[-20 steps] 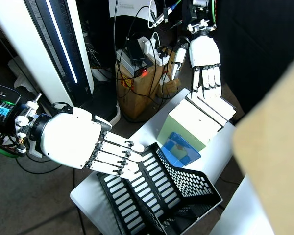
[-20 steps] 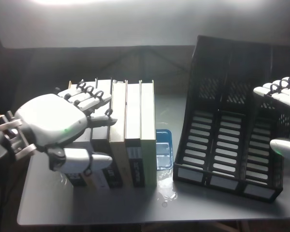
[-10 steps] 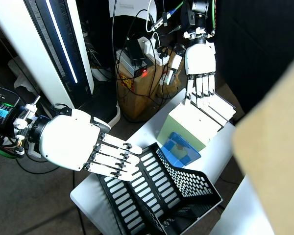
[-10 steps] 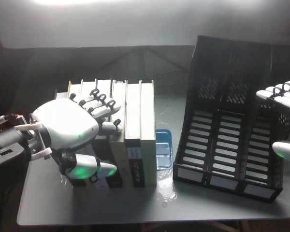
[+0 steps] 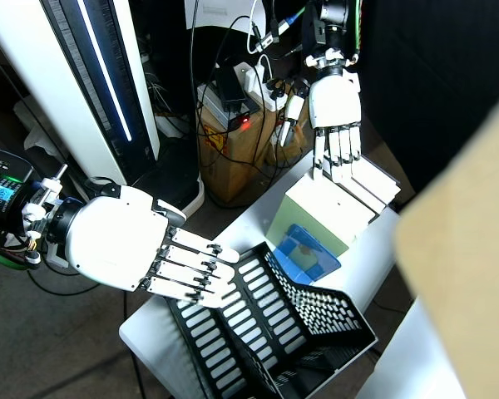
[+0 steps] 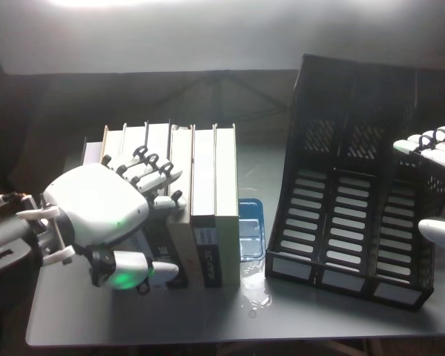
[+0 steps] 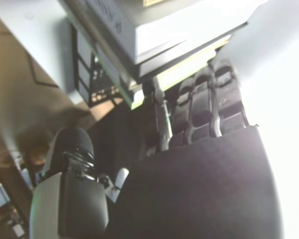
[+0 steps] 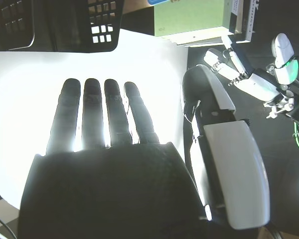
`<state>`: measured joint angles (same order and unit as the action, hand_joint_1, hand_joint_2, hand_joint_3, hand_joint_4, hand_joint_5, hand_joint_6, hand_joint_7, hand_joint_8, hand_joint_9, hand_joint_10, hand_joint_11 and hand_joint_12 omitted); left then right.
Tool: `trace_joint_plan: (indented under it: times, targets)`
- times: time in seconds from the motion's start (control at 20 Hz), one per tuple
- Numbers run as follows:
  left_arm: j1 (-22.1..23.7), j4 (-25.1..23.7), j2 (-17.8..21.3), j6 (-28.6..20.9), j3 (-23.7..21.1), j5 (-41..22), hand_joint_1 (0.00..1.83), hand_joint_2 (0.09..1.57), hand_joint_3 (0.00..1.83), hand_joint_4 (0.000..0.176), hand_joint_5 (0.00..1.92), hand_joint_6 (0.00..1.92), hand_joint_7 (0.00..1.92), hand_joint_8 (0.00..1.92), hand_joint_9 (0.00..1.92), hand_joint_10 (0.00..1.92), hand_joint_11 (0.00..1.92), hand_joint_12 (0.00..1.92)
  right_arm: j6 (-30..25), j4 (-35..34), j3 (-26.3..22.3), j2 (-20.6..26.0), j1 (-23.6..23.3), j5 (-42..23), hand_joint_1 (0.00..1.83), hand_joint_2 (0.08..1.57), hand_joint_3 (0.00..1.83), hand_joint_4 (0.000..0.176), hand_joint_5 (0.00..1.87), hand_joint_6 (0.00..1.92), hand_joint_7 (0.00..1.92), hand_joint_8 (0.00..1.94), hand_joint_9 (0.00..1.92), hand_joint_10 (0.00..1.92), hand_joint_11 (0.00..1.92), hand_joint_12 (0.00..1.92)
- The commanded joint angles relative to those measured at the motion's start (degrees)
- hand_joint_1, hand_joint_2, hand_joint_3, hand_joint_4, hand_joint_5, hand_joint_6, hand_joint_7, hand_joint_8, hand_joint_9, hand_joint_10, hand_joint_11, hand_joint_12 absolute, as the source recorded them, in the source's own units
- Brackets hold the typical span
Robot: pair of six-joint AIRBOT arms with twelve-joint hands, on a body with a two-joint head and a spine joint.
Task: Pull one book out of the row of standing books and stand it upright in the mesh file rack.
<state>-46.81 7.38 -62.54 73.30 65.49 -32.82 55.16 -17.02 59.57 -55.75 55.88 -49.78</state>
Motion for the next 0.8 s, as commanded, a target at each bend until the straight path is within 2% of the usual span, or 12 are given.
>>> trace_joint_plan:
  times: [0.0, 0.1, 0.15, 0.2, 0.3, 0.35, 0.45, 0.5, 0.6, 0.7, 0.75]
  targets:
    - [-0.61, -1.06, 0.21, -0.18, -0.52, -2.72, 0.02, 1.18, 0.01, 0.11, 0.41, 0.0, 0.0, 0.0, 0.0, 0.0, 0.0, 0.0, -0.47, 0.15, 0.3, 0.15, -0.2, -6.5, 0.41, 1.34, 0.0, 0.0, 0.0, 0.0, 0.0, 0.0, 0.0, 0.0, 0.0, 0.0]
    - [-1.51, -2.48, 0.68, -1.09, -1.56, -3.09, 0.04, 1.17, 0.01, 0.106, 0.42, 0.0, 0.0, 0.0, 0.0, 0.0, 0.0, 0.0, -0.64, 0.15, 0.31, 0.15, -0.2, -6.5, 0.41, 1.35, 0.0, 0.0, 0.0, 0.0, 0.0, 0.0, 0.0, 0.0, 0.0, 0.0]
    - [-1.88, -2.98, 0.98, -1.26, -2.11, -3.33, 0.07, 1.17, 0.0, 0.087, 0.49, 0.03, 0.0, 0.0, 0.0, 0.0, 0.0, 0.0, -0.72, 0.15, 0.31, 0.15, -0.2, -6.5, 0.41, 1.34, 0.0, 0.0, 0.0, 0.0, 0.0, 0.0, 0.0, 0.0, 0.0, 0.0]
    - [-2.35, -3.46, 1.47, -1.41, -2.84, -3.71, 0.05, 1.17, 0.0, 0.096, 0.47, 0.02, 0.0, 0.0, 0.0, 0.0, 0.0, 0.0, -0.75, 0.15, 0.31, 0.15, -0.2, -6.5, 0.39, 1.35, 0.0, 0.0, 0.0, 0.0, 0.0, 0.0, 0.0, 0.0, 0.0, 0.0]
    - [-3.1, -4.62, 2.31, -2.15, -3.98, -4.37, 0.07, 1.15, 0.0, 0.081, 0.49, 0.02, 0.0, 0.0, 0.0, 0.0, 0.0, 0.0, -0.81, 0.15, 0.3, 0.15, -0.2, -6.5, 0.41, 1.35, 0.0, 0.0, 0.0, 0.0, 0.0, 0.0, 0.0, 0.0, 0.0, 0.0]
    - [-3.4, -5.15, 2.61, -2.45, -4.43, -4.57, 0.11, 1.15, 0.0, 0.066, 0.5, 0.02, 0.0, 0.0, 0.0, 0.0, 0.0, 0.0, -0.86, 0.15, 0.3, 0.15, -0.17, -6.5, 0.41, 1.34, 0.0, 0.0, 0.0, 0.0, 0.0, 0.0, 0.0, 0.0, 0.0, 0.0]
    - [-4.85, -6.0, 3.52, -3.2, -5.84, -5.56, 0.11, 1.16, 0.0, 0.067, 0.5, 0.02, 0.0, 0.0, 0.0, 0.0, 0.0, 0.0, -1.04, 0.16, 0.3, 0.15, -0.14, -6.5, 0.38, 1.35, 0.0, 0.0, 0.0, 0.0, 0.0, 0.0, 0.0, 0.0, 0.0, 0.0]
    - [-5.76, -6.21, 3.85, -3.86, -6.35, -6.13, 0.04, 1.17, 0.0, 0.077, 0.48, 0.01, 0.0, 0.0, 0.0, 0.0, 0.0, 0.0, -1.07, 0.16, 0.3, 0.15, -0.13, -6.49, 0.37, 1.34, 0.0, 0.0, 0.0, 0.0, 0.0, 0.0, 0.0, 0.0, 0.0, 0.0]
    - [-7.23, -6.67, 4.31, -5.26, -7.09, -7.08, 0.09, 1.16, 0.0, 0.051, 0.52, 0.02, 0.0, 0.0, 0.0, 0.0, 0.0, 0.0, -1.21, 0.16, 0.3, 0.15, -0.13, -6.49, 0.36, 1.34, 0.0, 0.0, 0.0, 0.0, 0.0, 0.0, 0.0, 0.0, 0.0, 0.0]
    - [-8.75, -8.18, 4.65, -7.52, -7.98, -7.71, 0.1, 1.15, 0.0, 0.062, 0.51, 0.02, 0.0, 0.0, 0.0, 0.0, 0.0, 0.0, -1.43, 0.16, 0.29, 0.15, -0.08, -6.49, 0.39, 1.35, 0.0, 0.0, 0.0, 0.0, 0.0, 0.0, 0.0, 0.0, 0.0, 0.0]
    - [-9.47, -8.75, 4.72, -8.39, -8.4, -7.95, 0.05, 1.17, 0.0, 0.079, 0.52, 0.01, 0.0, 0.0, 0.0, 0.0, 0.0, 0.0, -1.49, 0.16, 0.29, 0.15, -0.05, -6.49, 0.36, 1.35, 0.0, 0.0, 0.0, 0.0, 0.0, 0.0, 0.0, 0.0, 0.0, 0.0]
